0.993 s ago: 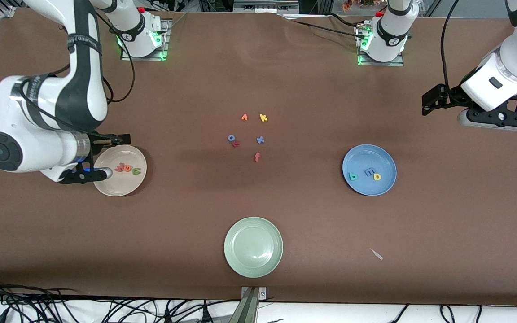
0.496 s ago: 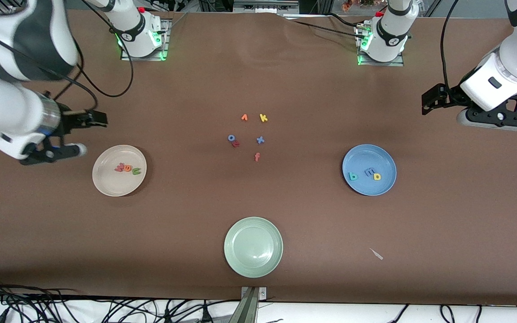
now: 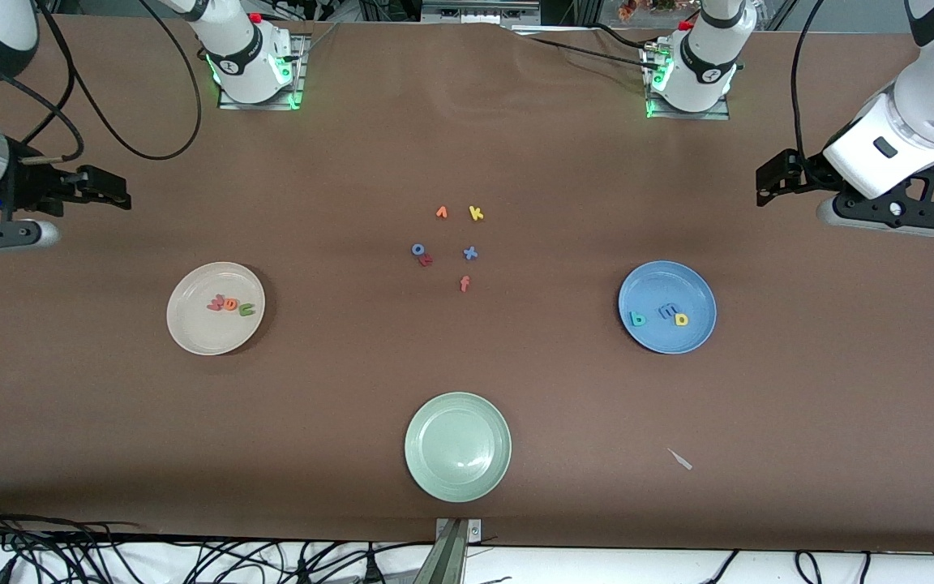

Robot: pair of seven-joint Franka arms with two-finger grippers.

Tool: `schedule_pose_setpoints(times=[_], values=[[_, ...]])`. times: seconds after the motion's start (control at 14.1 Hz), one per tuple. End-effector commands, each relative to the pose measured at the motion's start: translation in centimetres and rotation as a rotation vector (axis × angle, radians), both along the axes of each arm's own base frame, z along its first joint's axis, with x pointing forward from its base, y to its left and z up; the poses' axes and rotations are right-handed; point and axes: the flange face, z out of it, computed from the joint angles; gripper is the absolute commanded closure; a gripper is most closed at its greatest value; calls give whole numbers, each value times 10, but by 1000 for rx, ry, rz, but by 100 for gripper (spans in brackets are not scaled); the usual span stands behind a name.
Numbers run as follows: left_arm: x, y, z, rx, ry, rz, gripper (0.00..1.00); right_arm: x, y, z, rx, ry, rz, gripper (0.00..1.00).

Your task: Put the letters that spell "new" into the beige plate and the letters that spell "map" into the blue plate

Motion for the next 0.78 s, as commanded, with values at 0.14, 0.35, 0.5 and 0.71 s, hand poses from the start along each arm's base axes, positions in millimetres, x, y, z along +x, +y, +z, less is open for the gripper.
schedule_pose_setpoints(times=[0.14,0.35,0.5,0.71], values=[[2,0,6,21,2,-25,0,-7,9,-4,-12,-6,6,0],[2,0,6,21,2,-25,0,-12,7,-7,-11,-10,5,0],[2,0,6,21,2,-25,0,-11,6,-7,-12,-13,4,0],[2,0,6,21,2,-25,0,-10,1,-6,-27,-23,0,0]])
